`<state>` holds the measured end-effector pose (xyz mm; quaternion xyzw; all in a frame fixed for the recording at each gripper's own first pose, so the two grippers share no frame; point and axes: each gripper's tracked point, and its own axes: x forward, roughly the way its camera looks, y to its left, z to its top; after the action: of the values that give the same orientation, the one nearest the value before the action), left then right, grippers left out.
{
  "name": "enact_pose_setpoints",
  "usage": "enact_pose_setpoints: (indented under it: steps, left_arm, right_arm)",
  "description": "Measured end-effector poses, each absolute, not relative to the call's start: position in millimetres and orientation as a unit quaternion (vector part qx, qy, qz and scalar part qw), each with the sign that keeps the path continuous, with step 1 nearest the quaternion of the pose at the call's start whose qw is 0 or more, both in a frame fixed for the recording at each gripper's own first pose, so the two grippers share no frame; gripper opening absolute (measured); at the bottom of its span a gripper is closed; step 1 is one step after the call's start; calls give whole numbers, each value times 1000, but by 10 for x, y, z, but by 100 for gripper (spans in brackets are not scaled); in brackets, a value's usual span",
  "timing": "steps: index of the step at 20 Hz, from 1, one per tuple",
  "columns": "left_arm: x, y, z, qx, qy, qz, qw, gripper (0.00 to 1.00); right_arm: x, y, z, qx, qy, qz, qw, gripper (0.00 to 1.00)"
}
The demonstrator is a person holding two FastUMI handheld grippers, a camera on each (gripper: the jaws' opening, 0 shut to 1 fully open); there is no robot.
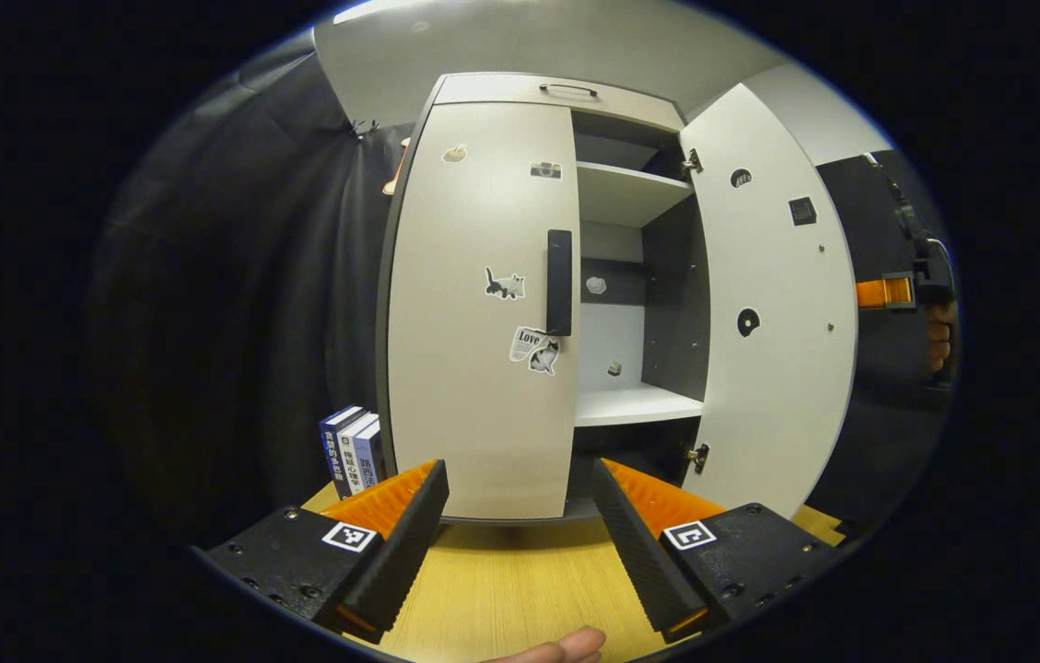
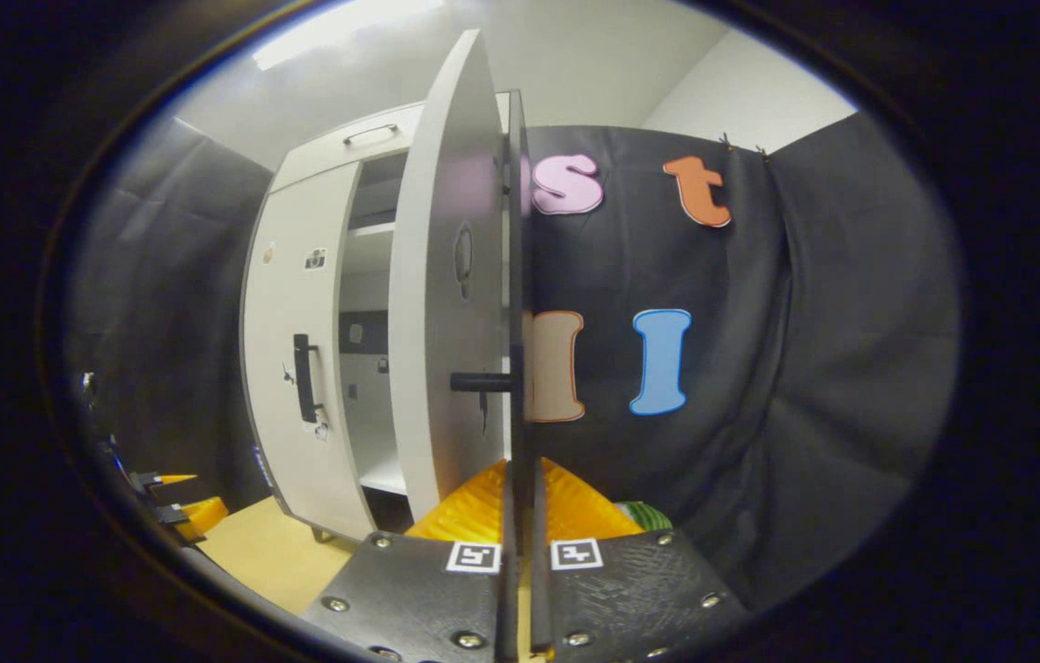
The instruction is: Open the right door of the double-door shoe cabinet with the right hand, and open the left door with the left hand.
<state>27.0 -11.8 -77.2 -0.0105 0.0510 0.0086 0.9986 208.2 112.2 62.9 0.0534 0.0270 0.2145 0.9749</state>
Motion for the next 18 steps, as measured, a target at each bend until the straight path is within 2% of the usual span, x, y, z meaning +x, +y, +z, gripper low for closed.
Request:
enact_pose_setpoints:
  steps: [4, 5, 6, 7, 8, 9, 10, 11, 14, 18]
  left_arm:
    - [272, -97, -730, -15, 46, -4, 999, 98]
    - [277, -67, -700, -13, 42, 0, 999, 98]
    - [286, -57, -677, -13, 38, 1, 999, 98]
    - [299, -46, -661, -12, 36, 2, 999, 98]
    - [312, -20, -640, -10, 36, 3, 999, 97]
    - [327, -3, -628, -6, 35, 5, 999, 97]
    - [339, 3, -615, -1, 34, 7, 999, 97]
    - [346, 7, -597, 4, 31, 8, 999, 98]
    - [382, 1, -550, 4, 27, 10, 1000, 97]
    - [413, -31, -539, 1, 27, 6, 1000, 97]
  right_arm:
    - [1824, 957, 711, 37, -8, 174, 984, 5]
    - [1701, 958, 727, 38, -18, 173, 984, 23]
    - [1593, 965, 718, 42, -27, 170, 984, 28]
    - [1482, 941, 692, 47, -32, 160, 986, 48]
    - [1380, 863, 643, 48, -36, 139, 988, 55]
    - [1276, 805, 571, 41, -37, 121, 991, 72]
    - [1148, 789, 508, 33, -36, 110, 993, 78]
    - [1023, 845, 425, 22, -36, 115, 992, 97]
    - [672, 1123, 235, 19, -34, 141, 989, 99]
    - [360, 1296, -125, 11, -12, 140, 990, 98]
